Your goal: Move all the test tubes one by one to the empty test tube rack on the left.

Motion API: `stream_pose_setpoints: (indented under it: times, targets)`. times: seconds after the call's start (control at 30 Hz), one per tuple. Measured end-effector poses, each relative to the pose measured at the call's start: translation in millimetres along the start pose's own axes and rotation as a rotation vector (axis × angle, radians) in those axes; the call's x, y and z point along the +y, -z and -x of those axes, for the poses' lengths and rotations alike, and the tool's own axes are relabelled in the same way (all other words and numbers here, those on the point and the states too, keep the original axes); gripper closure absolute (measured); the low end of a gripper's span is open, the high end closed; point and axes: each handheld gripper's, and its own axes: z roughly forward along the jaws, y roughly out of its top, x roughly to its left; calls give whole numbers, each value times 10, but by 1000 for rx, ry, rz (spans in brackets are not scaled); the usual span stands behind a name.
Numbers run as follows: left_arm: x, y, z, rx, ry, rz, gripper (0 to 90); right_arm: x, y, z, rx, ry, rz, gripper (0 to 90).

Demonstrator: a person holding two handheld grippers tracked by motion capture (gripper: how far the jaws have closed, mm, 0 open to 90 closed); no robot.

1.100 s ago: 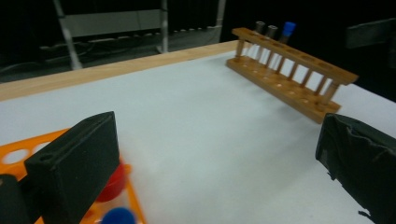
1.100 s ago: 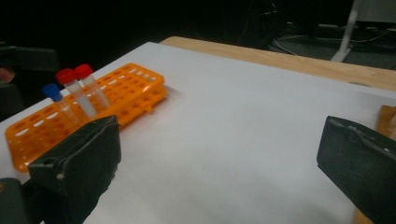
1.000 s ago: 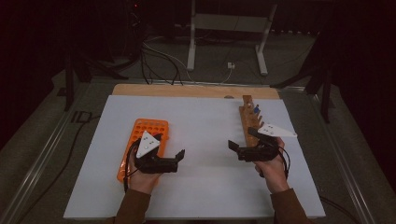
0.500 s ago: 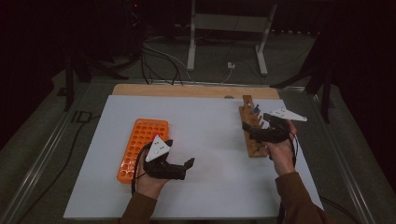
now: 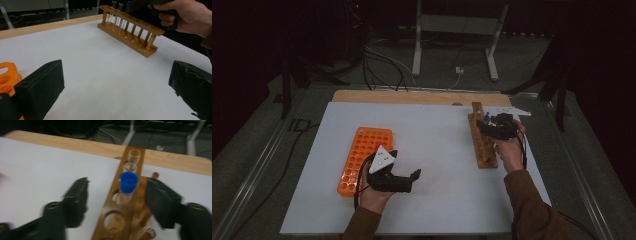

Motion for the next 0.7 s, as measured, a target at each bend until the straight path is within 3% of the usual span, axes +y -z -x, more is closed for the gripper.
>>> stream_pose_setpoints:
  times: [0.17, 0.3, 0.47, 0.7]
  targets:
    - [-12, -18, 8, -2, 3, -8, 9, 3, -111, 6, -53, 26, -21, 580]
    - [-15, -24, 15, -3, 3, -14, 9, 18, -173, 1, -57, 36, -40, 687]
    - [-17, -30, 22, -7, 5, -16, 9, 1, -225, -12, -72, 61, -55, 746]
    - [-22, -33, 24, -6, 7, -20, 9, -6, -210, -40, -83, 88, -55, 759]
